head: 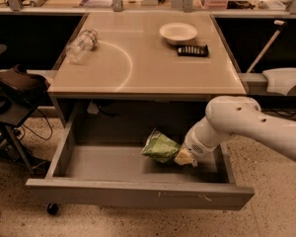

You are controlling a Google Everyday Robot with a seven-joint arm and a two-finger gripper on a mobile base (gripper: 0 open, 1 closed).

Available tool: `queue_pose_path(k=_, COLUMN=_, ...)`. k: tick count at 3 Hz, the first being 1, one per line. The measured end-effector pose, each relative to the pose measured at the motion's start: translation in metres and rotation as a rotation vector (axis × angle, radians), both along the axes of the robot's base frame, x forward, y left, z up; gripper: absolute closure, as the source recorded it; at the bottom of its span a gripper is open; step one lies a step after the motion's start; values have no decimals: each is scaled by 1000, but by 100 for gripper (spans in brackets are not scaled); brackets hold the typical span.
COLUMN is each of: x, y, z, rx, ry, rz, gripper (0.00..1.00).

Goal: Place green jalapeno chip bag into top drawer

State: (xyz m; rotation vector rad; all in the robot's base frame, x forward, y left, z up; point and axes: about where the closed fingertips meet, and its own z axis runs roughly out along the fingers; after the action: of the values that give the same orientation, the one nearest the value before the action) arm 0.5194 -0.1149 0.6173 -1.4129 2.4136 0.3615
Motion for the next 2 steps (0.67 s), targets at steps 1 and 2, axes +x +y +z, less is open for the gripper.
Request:
queue_pose_path(k=1, x=0, y=0, z=0, rx=0, ry=0, rz=0, gripper=35)
queue_pose_path(k=2, x=0, y=0, z=0, rx=0, ry=0, rz=0, gripper=11)
